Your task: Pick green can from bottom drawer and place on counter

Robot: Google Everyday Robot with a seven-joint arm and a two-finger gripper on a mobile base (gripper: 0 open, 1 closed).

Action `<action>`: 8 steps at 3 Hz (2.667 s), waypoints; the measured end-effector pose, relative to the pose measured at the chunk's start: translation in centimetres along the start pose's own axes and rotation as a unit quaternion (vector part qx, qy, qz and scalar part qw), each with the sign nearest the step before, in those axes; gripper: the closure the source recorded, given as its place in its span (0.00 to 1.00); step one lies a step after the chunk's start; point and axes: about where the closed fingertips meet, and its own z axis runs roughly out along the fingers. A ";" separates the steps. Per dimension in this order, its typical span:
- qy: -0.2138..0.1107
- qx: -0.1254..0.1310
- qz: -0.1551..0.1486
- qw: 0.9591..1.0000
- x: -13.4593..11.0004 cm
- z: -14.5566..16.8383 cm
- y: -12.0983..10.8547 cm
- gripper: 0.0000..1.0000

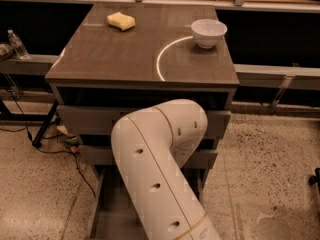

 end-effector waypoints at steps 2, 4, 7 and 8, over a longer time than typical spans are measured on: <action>-0.025 -0.049 -0.084 0.995 1.5 0.6 3.3 0.00; -0.064 -0.121 -0.164 0.977 0.2 4.2 7.0 0.00; -0.078 -0.168 -0.199 0.962 -0.6 10.9 8.5 0.34; -0.074 -0.167 -0.194 0.964 -0.7 11.7 7.7 0.65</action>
Offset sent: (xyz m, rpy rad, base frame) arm -0.0114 -0.0394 -0.0288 -0.1100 0.0620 0.2417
